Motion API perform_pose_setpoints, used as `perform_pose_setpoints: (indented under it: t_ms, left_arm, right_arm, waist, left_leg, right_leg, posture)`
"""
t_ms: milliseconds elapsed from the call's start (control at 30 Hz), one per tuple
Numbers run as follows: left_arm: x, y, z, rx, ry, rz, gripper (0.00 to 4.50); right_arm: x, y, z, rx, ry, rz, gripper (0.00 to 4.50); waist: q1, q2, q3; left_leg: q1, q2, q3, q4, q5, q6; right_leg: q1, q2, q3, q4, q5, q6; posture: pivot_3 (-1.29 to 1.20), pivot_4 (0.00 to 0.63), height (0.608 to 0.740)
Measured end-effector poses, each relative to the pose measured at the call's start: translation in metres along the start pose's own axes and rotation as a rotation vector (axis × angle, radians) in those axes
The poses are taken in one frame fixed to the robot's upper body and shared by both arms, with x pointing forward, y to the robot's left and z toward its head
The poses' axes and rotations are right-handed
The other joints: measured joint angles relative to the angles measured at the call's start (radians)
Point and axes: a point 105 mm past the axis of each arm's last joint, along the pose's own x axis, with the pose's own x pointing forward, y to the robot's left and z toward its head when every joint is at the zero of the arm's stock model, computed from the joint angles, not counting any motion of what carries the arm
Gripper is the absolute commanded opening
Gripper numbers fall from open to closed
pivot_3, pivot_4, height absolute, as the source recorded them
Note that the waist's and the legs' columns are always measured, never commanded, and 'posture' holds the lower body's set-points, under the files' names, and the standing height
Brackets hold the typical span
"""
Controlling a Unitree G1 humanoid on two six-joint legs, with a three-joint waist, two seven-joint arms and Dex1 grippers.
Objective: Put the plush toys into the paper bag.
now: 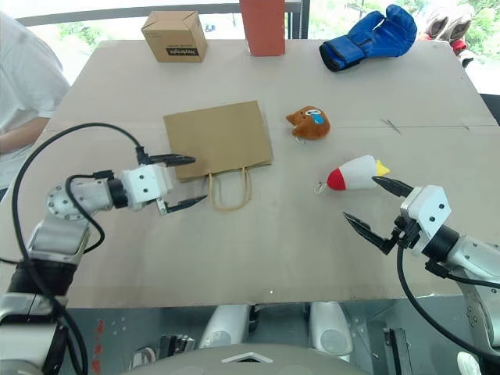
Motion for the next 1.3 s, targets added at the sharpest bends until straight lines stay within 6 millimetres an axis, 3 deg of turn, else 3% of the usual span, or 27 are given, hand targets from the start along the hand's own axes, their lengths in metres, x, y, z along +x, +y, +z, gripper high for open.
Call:
perform_pose_setpoints:
  t_ms: [133,167,200,233,333,400,500,567,600,733,900,1100,1300]
  left_arm:
    - [0.026,-0.012,0.005,0.016,-0.059,-0.052,3.27]
    - [0.028,-0.014,0.005,0.013,-0.063,-0.057,3.18]
    - [0.034,-0.020,0.004,-0.007,-0.073,-0.079,2.48]
    - [0.037,-0.023,0.004,-0.031,-0.083,-0.079,2.21]
    - [0.045,-0.021,0.007,-0.188,-0.137,-0.039,0.78]
    - [0.050,-0.016,0.015,-0.350,-0.201,0.003,0.00]
    - [0.046,-0.001,0.032,-0.579,-0.315,0.069,0.00]
    - [0.042,0.008,0.046,-0.671,-0.387,0.092,0.00]
    - [0.039,0.010,0.052,-0.714,-0.414,0.095,0.00]
    - [0.034,0.011,0.063,-0.862,-0.467,0.078,0.00]
    - [0.032,0.012,0.081,-0.943,-0.511,0.063,0.00]
    - [0.030,0.015,0.096,-0.975,-0.542,0.089,0.00]
    - [0.018,0.031,0.102,-1.021,-0.594,0.203,0.00]
  right_arm:
    - [0.005,0.002,0.010,-0.020,-0.011,-0.023,4.50]
    - [0.005,0.002,0.011,-0.019,-0.011,-0.025,4.50]
    - [0.006,0.003,0.012,-0.016,-0.007,-0.033,4.50]
    - [0.007,0.002,0.012,-0.013,-0.004,-0.042,4.50]
    - [0.014,0.004,0.018,0.000,-0.015,-0.046,3.60]
    - [0.019,0.007,0.020,0.035,-0.025,-0.038,2.69]
    - [0.034,0.011,0.024,0.075,-0.051,-0.045,1.05]
    - [0.048,0.017,0.026,0.085,-0.067,-0.031,0.18]
    - [0.058,0.020,0.027,0.092,-0.074,-0.014,0.03]
    - [0.106,0.030,0.028,0.116,-0.100,0.047,0.03]
    - [0.172,0.054,0.012,0.123,-0.070,0.186,0.03]
    - [0.222,0.072,0.006,0.105,-0.057,0.303,0.03]
    - [0.250,0.093,-0.020,0.093,0.003,0.357,0.03]
  waist:
    - [-0.005,0.000,0.000]
    - [-0.006,0.000,0.000]
    - [-0.008,-0.001,0.000]
    - [-0.008,-0.001,0.000]
    - [-0.006,-0.001,0.000]
    - [-0.007,-0.001,0.000]
    - [-0.012,-0.001,0.000]
    - [-0.012,-0.001,0.000]
    - [-0.013,-0.001,0.000]
    - [-0.021,-0.002,-0.001]
    - [-0.022,-0.002,-0.001]
    - [-0.028,-0.002,-0.001]
    - [-0.031,-0.002,-0.001]
  left_leg:
    - [-0.001,0.000,0.002,0.005,0.000,0.000]
    - [-0.001,0.000,0.002,0.005,0.000,0.001]
    - [-0.001,0.000,0.002,0.006,0.000,0.001]
    - [-0.001,0.000,0.002,0.007,0.000,0.001]
    - [-0.001,0.000,0.001,0.007,0.000,0.001]
    - [-0.002,0.001,0.001,0.008,0.000,0.001]
    - [-0.001,0.001,0.001,0.009,0.000,0.001]
    - [0.000,0.001,0.001,0.009,0.000,0.001]
    - [0.000,0.001,0.001,0.009,0.000,0.001]
    - [0.000,0.002,0.001,0.010,0.000,0.001]
    - [-0.001,0.002,0.000,0.010,0.000,0.001]
    - [0.000,0.002,-0.001,0.010,0.000,0.001]
    - [0.000,0.002,0.000,0.010,0.000,0.001]
  right_leg:
    - [0.001,0.000,0.002,0.001,0.001,0.002]
    - [0.001,0.000,0.002,0.001,0.001,0.003]
    - [0.001,0.000,0.003,0.002,0.001,0.003]
    - [0.001,0.000,0.002,0.002,0.001,0.003]
    - [0.001,0.000,0.001,0.004,0.001,0.003]
    - [0.001,0.000,0.001,0.004,0.001,0.003]
    - [0.001,0.000,0.002,0.004,0.002,0.003]
    - [0.001,0.001,0.002,0.004,0.002,0.003]
    - [0.001,0.001,0.002,0.005,0.002,0.003]
    - [0.001,0.004,0.003,0.005,0.003,0.001]
    - [0.001,0.005,0.003,0.004,0.004,-0.001]
    - [0.001,0.005,0.003,0.005,0.005,0.000]
    - [0.001,0.006,0.004,0.005,0.005,0.000]
  posture:
    - [0.00,0.150,0.740]
    - [0.00,0.150,0.740]
    - [0.00,0.150,0.740]
    - [0.00,0.150,0.740]
    - [0.00,0.150,0.740]
    - [0.00,0.150,0.740]
    - [0.00,0.150,0.740]
    - [0.00,0.150,0.740]
    - [0.00,0.150,0.740]
    - [0.00,0.150,0.740]
    - [0.00,0.150,0.740]
    - [0.00,0.150,0.740]
    - [0.00,0.150,0.740]
